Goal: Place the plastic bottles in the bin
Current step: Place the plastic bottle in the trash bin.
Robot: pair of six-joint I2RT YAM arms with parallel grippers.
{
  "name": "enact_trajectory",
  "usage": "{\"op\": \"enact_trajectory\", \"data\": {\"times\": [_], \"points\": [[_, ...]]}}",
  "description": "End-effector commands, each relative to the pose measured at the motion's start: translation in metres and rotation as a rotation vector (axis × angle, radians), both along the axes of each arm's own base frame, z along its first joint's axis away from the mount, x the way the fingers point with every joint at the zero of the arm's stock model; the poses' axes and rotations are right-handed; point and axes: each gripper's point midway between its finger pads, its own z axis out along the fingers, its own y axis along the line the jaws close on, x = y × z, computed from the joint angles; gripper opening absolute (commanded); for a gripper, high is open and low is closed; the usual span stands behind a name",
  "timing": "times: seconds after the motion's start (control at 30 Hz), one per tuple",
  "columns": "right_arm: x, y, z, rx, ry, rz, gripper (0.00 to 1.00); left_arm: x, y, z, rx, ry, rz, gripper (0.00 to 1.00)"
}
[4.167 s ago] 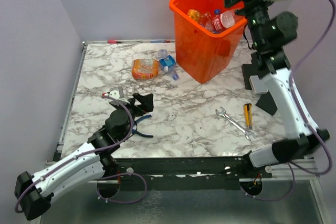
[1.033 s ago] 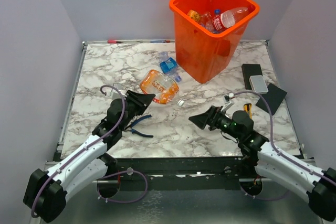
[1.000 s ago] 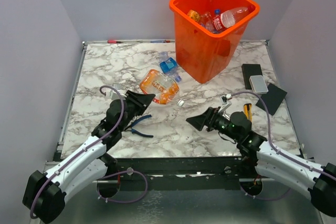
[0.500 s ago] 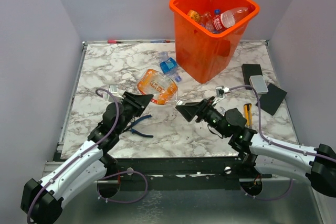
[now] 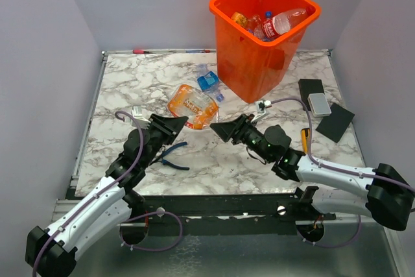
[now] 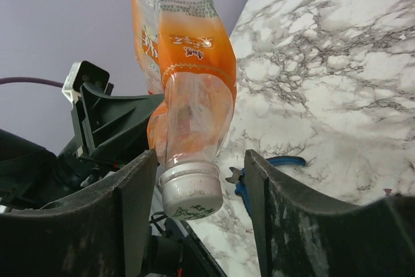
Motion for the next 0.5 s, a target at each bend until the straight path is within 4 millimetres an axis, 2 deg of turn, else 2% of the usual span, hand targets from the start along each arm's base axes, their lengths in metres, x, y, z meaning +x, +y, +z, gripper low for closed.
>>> {"op": "enact_trajectory", "data": {"times": [0.0,0.03,0.13,0.2,0.23,0.37,0.4,0.47], "points": [[-0.009,0.010,0.009,0.053,-0.002,0.061,0.54,-0.002,0.001,0.006,-0.016,-0.006,0.003,0.00],[-0.010,0.012,0.008,0.053,-0.002,0.075,0.50,-0.002,0.001,0.005,-0.014,-0.004,0.004,0.00],[-0.015,0.013,0.009,0.063,-0.002,0.100,0.29,0.000,-0.001,0.003,-0.002,0.001,0.002,0.00],[-0.017,0.010,0.011,0.070,-0.009,0.097,0.05,0.001,-0.002,0.004,0.012,-0.003,-0.005,0.01],[-0.016,0.006,0.012,0.072,-0.003,0.082,0.01,0.001,-0.002,0.004,0.021,-0.006,-0.006,0.12],[-0.018,-0.016,0.017,0.014,-0.004,0.023,0.00,0.005,0.003,0.014,0.109,-0.054,0.008,0.84],[-0.018,-0.024,0.019,-0.009,0.000,0.002,0.00,0.007,0.007,0.020,0.144,-0.077,0.022,0.97],[-0.020,-0.044,0.025,-0.062,0.004,-0.050,0.00,0.011,0.016,0.032,0.231,-0.135,0.057,0.99]]}}
